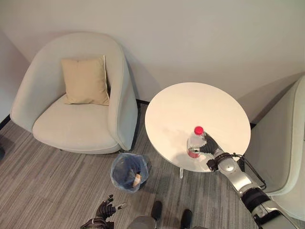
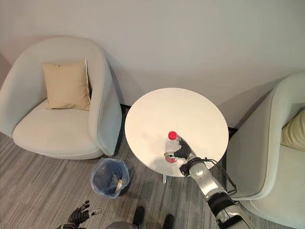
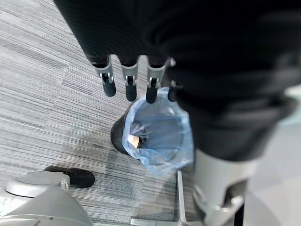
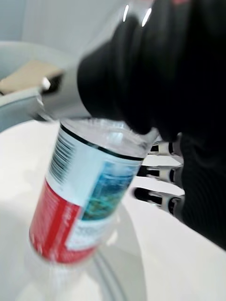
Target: Gather garbage on tea table into small bin, then transfer packed bag to large trash can.
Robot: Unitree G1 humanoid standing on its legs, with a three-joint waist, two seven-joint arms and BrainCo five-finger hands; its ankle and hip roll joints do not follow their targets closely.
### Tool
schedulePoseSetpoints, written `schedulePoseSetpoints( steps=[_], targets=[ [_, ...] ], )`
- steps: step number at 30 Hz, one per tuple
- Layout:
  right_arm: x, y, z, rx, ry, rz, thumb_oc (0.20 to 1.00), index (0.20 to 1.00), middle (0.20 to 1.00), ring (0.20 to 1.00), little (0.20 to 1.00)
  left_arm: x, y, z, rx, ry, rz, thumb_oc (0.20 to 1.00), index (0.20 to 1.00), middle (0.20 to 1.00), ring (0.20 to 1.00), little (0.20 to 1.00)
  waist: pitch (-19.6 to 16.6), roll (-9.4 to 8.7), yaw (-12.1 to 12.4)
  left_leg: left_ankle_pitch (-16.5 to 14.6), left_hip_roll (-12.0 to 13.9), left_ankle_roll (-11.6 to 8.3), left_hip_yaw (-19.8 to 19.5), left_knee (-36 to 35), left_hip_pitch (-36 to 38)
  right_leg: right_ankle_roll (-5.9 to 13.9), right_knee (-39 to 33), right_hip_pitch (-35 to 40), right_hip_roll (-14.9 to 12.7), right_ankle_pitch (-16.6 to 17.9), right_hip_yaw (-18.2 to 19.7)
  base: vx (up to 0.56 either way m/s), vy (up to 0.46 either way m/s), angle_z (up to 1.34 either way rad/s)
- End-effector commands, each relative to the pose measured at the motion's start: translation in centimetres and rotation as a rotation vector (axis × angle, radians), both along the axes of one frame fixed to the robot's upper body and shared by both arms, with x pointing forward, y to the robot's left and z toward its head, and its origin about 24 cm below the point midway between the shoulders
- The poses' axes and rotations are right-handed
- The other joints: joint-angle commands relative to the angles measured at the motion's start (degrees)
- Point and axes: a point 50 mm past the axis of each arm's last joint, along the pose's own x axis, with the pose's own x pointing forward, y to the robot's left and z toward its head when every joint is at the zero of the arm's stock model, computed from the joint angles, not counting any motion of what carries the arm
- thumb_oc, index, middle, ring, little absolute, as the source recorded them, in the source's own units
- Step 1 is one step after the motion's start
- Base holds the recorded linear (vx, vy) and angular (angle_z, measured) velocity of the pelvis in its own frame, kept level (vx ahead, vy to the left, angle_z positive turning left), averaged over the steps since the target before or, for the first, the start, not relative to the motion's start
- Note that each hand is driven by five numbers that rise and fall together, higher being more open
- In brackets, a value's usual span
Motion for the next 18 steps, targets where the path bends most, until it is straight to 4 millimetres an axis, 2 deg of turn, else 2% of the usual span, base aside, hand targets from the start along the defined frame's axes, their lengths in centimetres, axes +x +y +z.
schedulePoseSetpoints(
  steps=[1, 5, 8, 11, 13, 16, 18],
  targets=[
    [1.0, 0.8, 2.5, 0.075, -0.12, -0.002, 0.2, 0.2, 0.2, 0.2, 0.2, 2.3, 1.5, 1.2, 0.076, -0.06, -0.058, 1.0, 1.0, 1.0, 1.0, 1.0, 0.22, -1.68, 1.19, -5.14, -0.14, -1.67, 2.74, 2.38, 0.28, 3.45, 2.44, 2.34, -2.31, -10.73, 2.29, -0.04, -0.012, 0.16],
    [0.7, 0.6, 3.2, 0.122, -0.154, -0.017, 0.2, 0.2, 0.2, 0.2, 0.2, 2.4, 1.7, 1.3, 0.08, -0.062, -0.043, 1.0, 1.0, 1.0, 1.0, 1.0, -0.05, -1.94, 1.07, -5.3, -0.11, -1.81, 2.37, 2.56, 0.42, 3.31, 2.51, 2.74, -2.24, -11.05, 1.89, -0.02, -0.022, 0.14],
    [-1.0, -0.3, 4.3, 0.169, -0.217, -0.011, 0.2, 0.2, 0.2, 0.2, 0.2, 2.1, 1.6, 1.2, 0.068, -0.063, -0.004, 1.0, 1.0, 1.0, 1.0, 1.0, -0.88, -2.48, 0.47, -5.57, 0.19, -2.17, 2.01, 3.07, 0.82, 2.92, 3.06, 3.54, -1.99, -11.92, 1.34, -0.05, -0.056, 0.05],
    [-2.7, -0.6, 4.4, 0.225, -0.236, 0.002, 0.2, 0.2, 0.2, 0.2, 0.2, 1.9, 1.1, 1.0, 0.042, -0.06, 0.017, 1.0, 1.0, 1.0, 1.0, 1.0, -1.14, -2.49, -0.22, -5.49, 0.43, -3.04, 1.26, 4.71, 0.52, 2.19, 3.78, 3.94, -1.61, -12.83, 0.77, -0.08, -0.083, 0.2],
    [-3.0, -0.4, 4.3, 0.242, -0.231, 0.011, 0.2, 0.2, 0.2, 0.2, 0.2, 1.9, 0.9, 0.9, 0.031, -0.06, 0.021, 1.0, 1.0, 1.0, 1.0, 1.0, -1.02, -2.45, -0.32, -5.67, 0.49, -3.16, 1.03, 5.64, 0.0, 2.0, 3.88, 3.84, -1.51, -12.99, 0.79, -0.1, -0.068, 0.05],
    [-3.5, -0.6, 4.7, 0.252, -0.255, 0.021, 0.2, 0.2, 0.2, 0.2, 0.2, 2.2, 0.4, 1.0, 0.011, -0.075, 0.014, 1.0, 1.0, 1.0, 1.0, 1.0, 0.6, -2.15, -0.1, -5.44, 0.01, -4.22, 0.47, 9.7, -3.19, 1.28, 3.48, 3.73, -1.32, -13.12, 0.1, -0.14, -0.043, 0.17],
    [-3.8, -1.1, 5.0, 0.238, -0.275, 0.008, 0.2, 0.2, 0.2, 0.2, 0.2, 2.6, -0.3, 1.0, -0.004, -0.081, -0.012, 1.0, 1.0, 1.0, 1.0, 1.0, 1.94, -1.78, -0.09, -4.68, -0.18, -5.08, 1.82, 12.42, -6.73, 1.03, 3.04, 3.88, -1.78, -13.15, -2.03, -0.15, -0.004, 0.75]
  ],
)
